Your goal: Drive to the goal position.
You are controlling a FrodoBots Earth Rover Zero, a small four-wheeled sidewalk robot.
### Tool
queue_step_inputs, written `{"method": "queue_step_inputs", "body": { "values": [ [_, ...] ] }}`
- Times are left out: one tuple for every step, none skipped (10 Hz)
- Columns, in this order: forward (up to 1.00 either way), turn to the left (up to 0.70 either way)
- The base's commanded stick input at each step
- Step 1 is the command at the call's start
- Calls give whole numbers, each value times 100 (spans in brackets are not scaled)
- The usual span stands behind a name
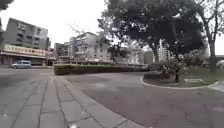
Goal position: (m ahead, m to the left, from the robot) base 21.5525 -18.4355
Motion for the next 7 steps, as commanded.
{"method": "queue_step_inputs", "body": {
  "values": [
    [100, -27],
    [100, -40],
    [100, -38],
    [100, -13],
    [100, -3],
    [100, 0],
    [100, -37]
  ]
}}
